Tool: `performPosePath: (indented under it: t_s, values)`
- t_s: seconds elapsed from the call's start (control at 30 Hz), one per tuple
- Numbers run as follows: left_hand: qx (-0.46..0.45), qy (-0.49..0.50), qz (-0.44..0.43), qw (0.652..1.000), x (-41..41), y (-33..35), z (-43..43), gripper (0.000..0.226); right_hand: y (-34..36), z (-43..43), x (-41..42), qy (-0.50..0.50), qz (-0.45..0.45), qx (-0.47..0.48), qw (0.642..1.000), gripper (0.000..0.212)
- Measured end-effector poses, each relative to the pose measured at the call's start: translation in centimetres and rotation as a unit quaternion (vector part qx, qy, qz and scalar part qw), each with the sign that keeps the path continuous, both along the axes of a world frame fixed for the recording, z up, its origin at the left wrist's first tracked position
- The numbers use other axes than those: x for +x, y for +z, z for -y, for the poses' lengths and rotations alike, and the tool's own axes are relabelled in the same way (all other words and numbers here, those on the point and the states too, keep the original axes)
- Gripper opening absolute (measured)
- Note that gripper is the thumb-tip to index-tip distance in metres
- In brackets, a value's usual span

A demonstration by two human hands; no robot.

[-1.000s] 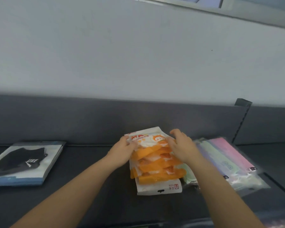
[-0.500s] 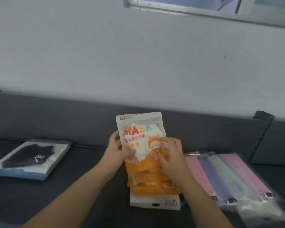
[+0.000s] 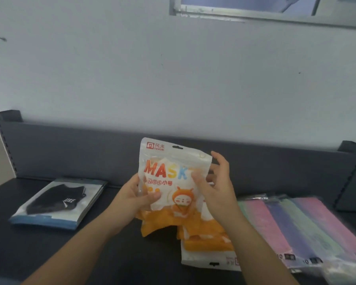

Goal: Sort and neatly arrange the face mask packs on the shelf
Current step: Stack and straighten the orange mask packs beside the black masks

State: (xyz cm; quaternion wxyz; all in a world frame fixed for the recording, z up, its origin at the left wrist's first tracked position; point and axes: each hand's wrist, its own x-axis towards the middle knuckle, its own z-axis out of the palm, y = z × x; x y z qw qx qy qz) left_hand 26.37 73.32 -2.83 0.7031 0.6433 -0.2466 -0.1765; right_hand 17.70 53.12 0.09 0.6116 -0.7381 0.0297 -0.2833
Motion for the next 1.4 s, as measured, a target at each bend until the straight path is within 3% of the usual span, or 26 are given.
performPosePath:
  t_s: [0.07, 0.17, 0.33, 0.57, 0.7, 0.8, 0.9, 1.0, 1.07, 1.2, 1.4]
  values:
    - [0.013, -0.014, -0.01, 1.0, 0.3, -0.2, -0.5, 0.047, 1.2, -0.4, 0.9, -0.009, 0.002, 0.034, 0.999, 0.046]
    - [0.02, -0.038, -0.019, 0.999, 1.1, -0.7, -1.4, 0.053, 2.2, -0.9, 2.1, -0.069, 0.034, 0.0, 0.997, 0.024]
    - [0.021, -0.056, -0.043, 0.997, 2.2, -1.9, -3.0, 0.05, 1.0, -2.1, 3.6, -0.13, 0.049, 0.008, 0.99, 0.018]
    - [-0.024, 0.027, -0.085, 0.996, 4.8, -3.9, -7.0, 0.047, -0.7, -4.3, 5.4, -0.092, -0.019, 0.027, 0.995, 0.029]
    - [-0.039, 0.055, -0.094, 0.993, 6.0, -4.5, -8.9, 0.044, -2.4, -5.9, 6.3, -0.118, -0.11, -0.076, 0.984, 0.02]
    - [-0.075, 0.079, -0.102, 0.989, 7.4, -5.1, -10.4, 0.05, -4.3, -7.6, 7.2, -0.086, -0.215, -0.179, 0.956, 0.031]
    - [-0.101, 0.1, -0.107, 0.984, 8.5, -5.4, -11.7, 0.07, -6.3, -9.1, 8.3, -0.012, -0.33, -0.263, 0.906, 0.055]
    - [-0.122, 0.125, -0.104, 0.979, 9.4, -5.7, -12.4, 0.061, -7.6, -10.3, 9.0, -0.006, -0.428, -0.291, 0.856, 0.079]
    - [-0.131, 0.131, -0.107, 0.977, 9.8, -6.0, -12.7, 0.05, -8.1, -10.7, 9.3, -0.034, -0.454, -0.287, 0.843, 0.091]
    - [-0.142, 0.118, -0.112, 0.976, 10.0, -6.3, -12.9, 0.065, -7.9, -10.6, 9.4, -0.054, -0.448, -0.192, 0.871, 0.115]
    - [-0.144, 0.118, -0.112, 0.976, 10.1, -6.5, -13.2, 0.057, -5.6, -10.5, 7.8, -0.117, -0.202, -0.068, 0.97, 0.077]
